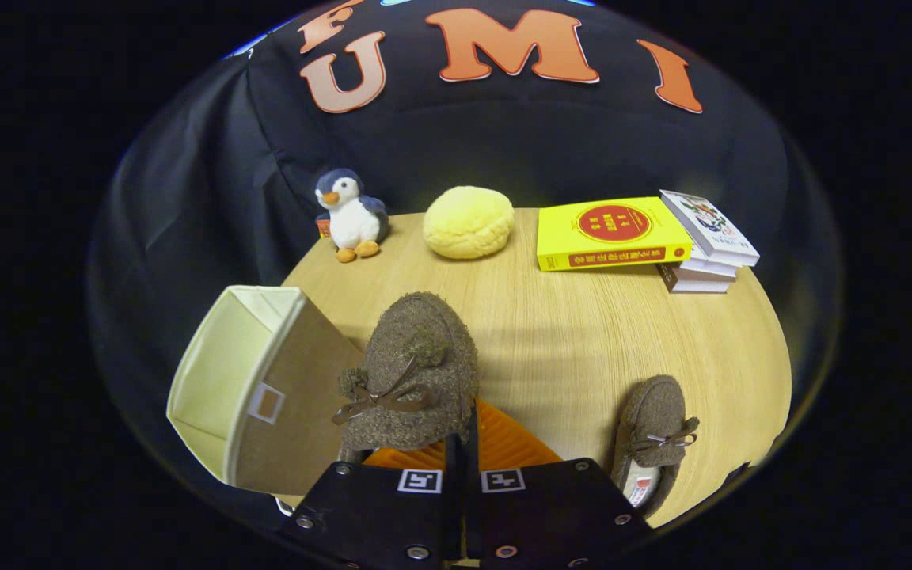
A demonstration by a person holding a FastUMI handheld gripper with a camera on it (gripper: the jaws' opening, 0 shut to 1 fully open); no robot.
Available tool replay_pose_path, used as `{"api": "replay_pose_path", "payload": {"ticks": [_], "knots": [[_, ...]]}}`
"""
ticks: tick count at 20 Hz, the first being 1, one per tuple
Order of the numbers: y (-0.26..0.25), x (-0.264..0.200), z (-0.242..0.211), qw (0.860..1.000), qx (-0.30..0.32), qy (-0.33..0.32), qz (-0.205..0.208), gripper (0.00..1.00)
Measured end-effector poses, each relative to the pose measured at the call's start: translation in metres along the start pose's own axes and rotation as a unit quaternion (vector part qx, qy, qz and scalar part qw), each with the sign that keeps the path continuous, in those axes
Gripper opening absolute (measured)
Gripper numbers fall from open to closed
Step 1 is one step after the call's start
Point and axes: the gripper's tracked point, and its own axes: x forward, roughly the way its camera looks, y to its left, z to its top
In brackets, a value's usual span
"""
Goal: Open the storage box then place both shoes into the box .Put the left shoe in first, then the right shoe, with the right side of both shoes facing outward in a uniform manner.
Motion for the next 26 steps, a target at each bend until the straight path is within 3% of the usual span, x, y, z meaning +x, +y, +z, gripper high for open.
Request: {"api": "replay_pose_path", "payload": {"ticks": [7,14,17,26], "knots": [[0.104,-0.024,0.050,0.999,-0.009,-0.012,0.047,0.04],[0.208,0.004,0.035,0.996,-0.046,0.023,0.074,0.04],[0.231,0.021,0.020,0.996,-0.048,0.046,0.067,0.04],[0.255,0.072,-0.047,0.990,-0.027,0.139,-0.009,0.05]]}}
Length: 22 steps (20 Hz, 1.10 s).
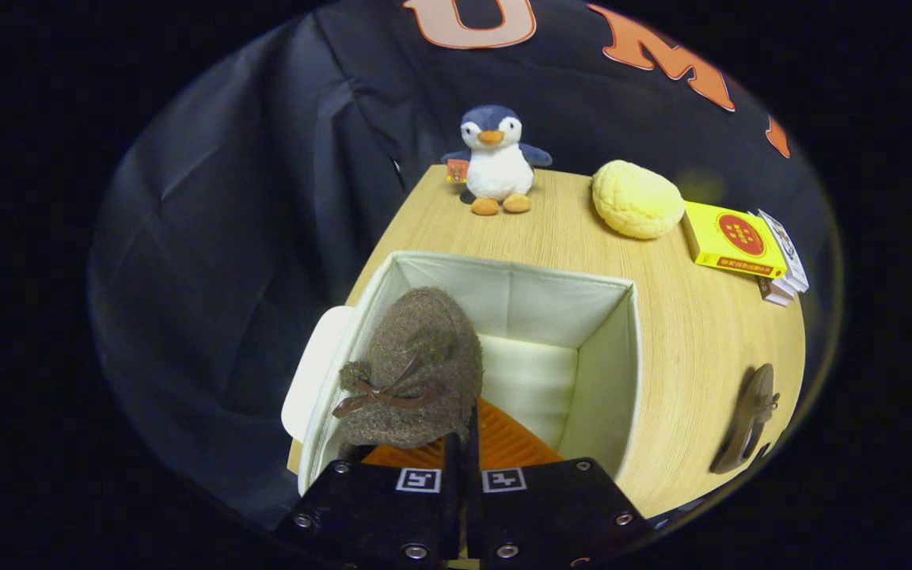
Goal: Open the storage box then place both shoes into the box .Put the left shoe in first, then the right shoe, with the right side of both shoes facing outward in a uniform manner.
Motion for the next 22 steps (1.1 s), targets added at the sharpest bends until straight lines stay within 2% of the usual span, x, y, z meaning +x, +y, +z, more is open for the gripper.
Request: {"api": "replay_pose_path", "payload": {"ticks": [4,6,9,10,12,16,19,22], "knots": [[0.005,0.025,-0.021,0.998,0.027,0.052,-0.007,0.06],[0.014,0.032,-0.031,0.997,0.032,0.069,0.011,0.09],[0.022,0.030,-0.047,0.995,0.039,0.086,0.038,0.28],[0.025,0.029,-0.049,0.994,0.036,0.089,0.050,0.31],[0.036,0.015,-0.049,0.990,0.039,0.094,0.094,0.44],[0.030,-0.029,-0.029,0.987,0.034,0.046,0.149,0.66],[0.003,-0.066,-0.012,0.986,0.023,-0.005,0.165,0.81],[-0.048,-0.096,-0.005,0.987,0.019,-0.045,0.153,0.93]]}}
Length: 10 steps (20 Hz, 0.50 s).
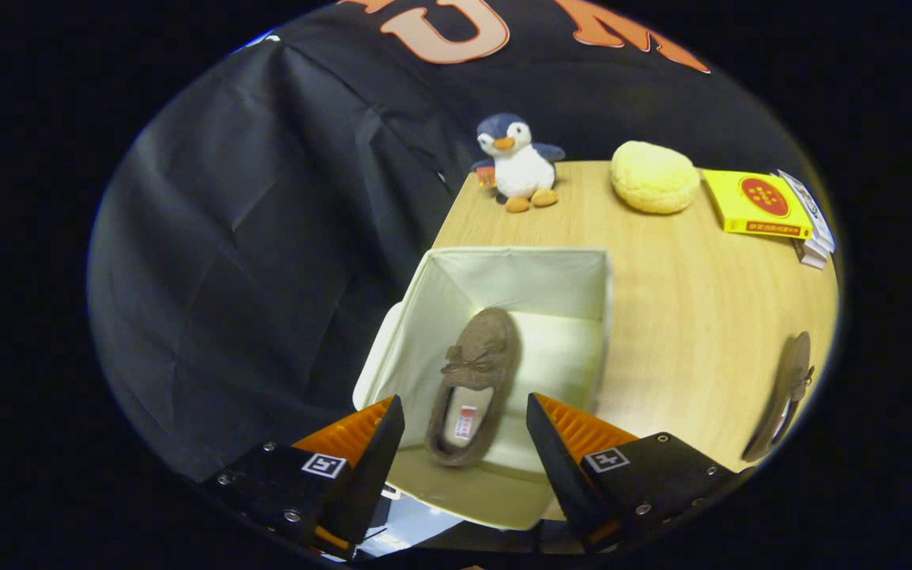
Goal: Open the storage box then place both shoes into the box .Put the left shoe in first, then the right shoe, with the right side of both shoes facing outward in a uniform manner.
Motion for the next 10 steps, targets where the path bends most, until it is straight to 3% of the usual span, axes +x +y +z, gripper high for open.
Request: {"api": "replay_pose_path", "payload": {"ticks": [6,10], "knots": [[-0.116,-0.056,-0.014,0.997,0.051,-0.025,-0.047,0.98],[-0.204,-0.083,-0.029,0.991,0.078,-0.038,-0.106,0.98]]}}
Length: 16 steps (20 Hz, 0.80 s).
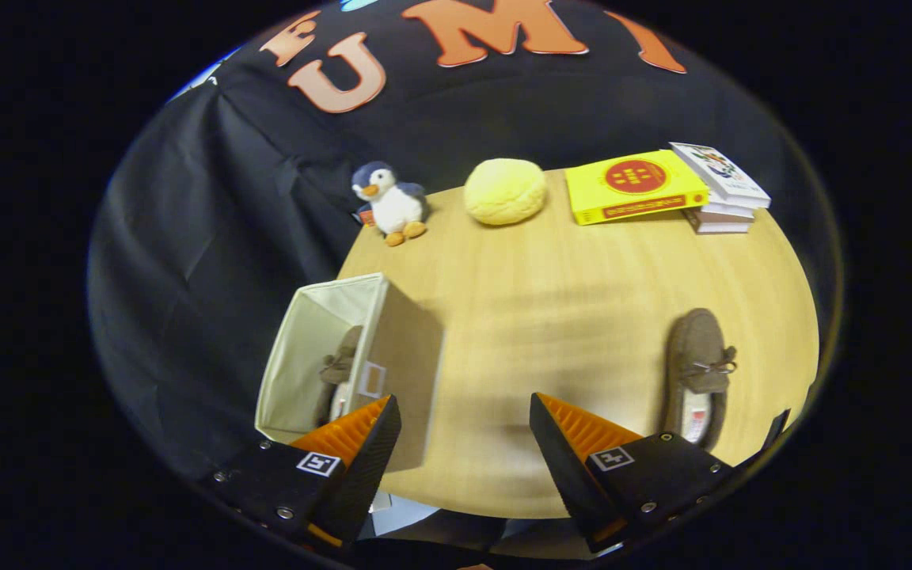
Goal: Open the storage box then place both shoes into the box .Put the left shoe in first, then the right shoe, with the right side of both shoes facing outward in a uniform manner.
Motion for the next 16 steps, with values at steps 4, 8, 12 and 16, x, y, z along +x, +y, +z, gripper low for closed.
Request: {"api": "replay_pose_path", "payload": {"ticks": [4,8,12,16], "knots": [[-0.089,-0.002,-0.014,0.998,0.009,0.004,-0.065,0.98],[-0.162,-0.004,-0.031,0.994,0.019,0.012,-0.108,0.98],[-0.211,0.017,-0.049,0.991,0.024,0.031,-0.126,0.94],[-0.240,0.043,-0.056,0.990,0.005,0.039,-0.137,0.82]]}}
